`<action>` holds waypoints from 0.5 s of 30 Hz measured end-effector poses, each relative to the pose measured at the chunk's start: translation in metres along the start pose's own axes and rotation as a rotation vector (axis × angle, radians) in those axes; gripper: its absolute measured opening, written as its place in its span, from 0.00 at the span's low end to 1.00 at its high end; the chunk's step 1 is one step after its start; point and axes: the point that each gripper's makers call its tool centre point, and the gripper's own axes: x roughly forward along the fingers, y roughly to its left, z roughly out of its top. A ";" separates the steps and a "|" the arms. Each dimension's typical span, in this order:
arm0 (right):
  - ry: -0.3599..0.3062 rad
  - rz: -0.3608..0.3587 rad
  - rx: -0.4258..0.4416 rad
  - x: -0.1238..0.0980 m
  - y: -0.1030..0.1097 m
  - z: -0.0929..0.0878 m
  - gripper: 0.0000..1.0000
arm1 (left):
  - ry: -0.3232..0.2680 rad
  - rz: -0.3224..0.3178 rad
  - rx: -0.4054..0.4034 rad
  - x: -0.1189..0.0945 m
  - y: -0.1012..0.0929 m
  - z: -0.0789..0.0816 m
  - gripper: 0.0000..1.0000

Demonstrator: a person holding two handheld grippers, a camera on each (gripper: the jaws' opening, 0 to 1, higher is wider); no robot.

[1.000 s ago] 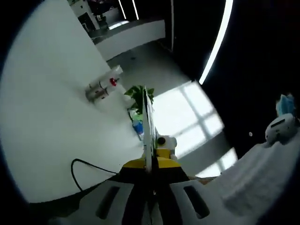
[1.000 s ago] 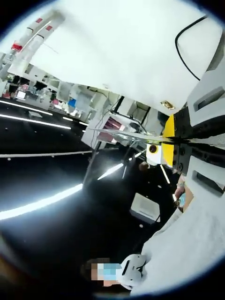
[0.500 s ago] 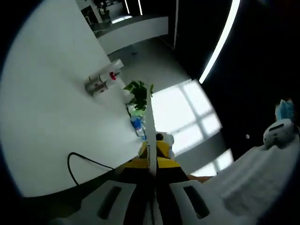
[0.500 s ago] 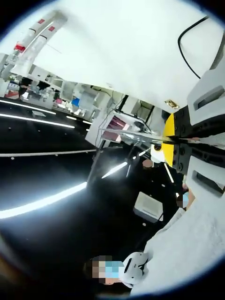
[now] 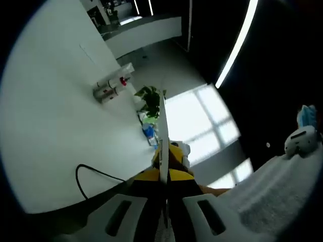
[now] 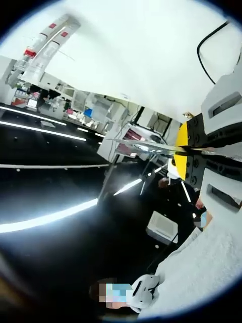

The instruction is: Arrange the skincare products in the storage area until every visible bottle or jar stands upright without overlapping.

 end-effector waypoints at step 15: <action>0.074 -0.114 -0.494 0.001 0.009 0.001 0.10 | -0.023 -0.036 -0.008 -0.002 -0.007 0.006 0.00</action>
